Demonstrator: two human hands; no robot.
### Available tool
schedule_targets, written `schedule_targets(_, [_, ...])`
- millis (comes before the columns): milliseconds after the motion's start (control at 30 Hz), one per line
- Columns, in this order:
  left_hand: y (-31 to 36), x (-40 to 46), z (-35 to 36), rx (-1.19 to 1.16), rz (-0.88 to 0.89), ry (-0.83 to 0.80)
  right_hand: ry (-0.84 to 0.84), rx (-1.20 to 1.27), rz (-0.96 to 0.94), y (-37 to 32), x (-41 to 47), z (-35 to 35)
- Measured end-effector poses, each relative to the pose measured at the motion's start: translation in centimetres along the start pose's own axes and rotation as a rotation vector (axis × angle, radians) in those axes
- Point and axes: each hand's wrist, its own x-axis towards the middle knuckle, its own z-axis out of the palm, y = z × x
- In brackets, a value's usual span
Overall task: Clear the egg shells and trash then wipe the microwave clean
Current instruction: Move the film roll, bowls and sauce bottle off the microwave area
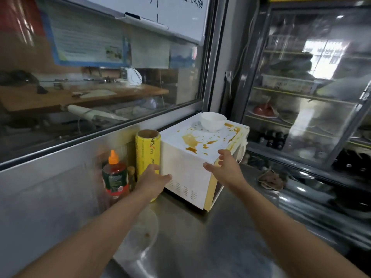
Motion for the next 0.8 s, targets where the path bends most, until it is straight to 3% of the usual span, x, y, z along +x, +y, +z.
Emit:
schedule_targets(567, [9.6, 14.0, 5.4, 0.042, 0.084, 0.083, 0.057, 0.09, -0.048, 4.3, 24.1, -3.0])
schedule_targets(800, [10.9, 17.7, 6.4, 0.138, 0.095, 0.106, 0.06, 0.208, 0.05, 4.1, 30.5, -1.4])
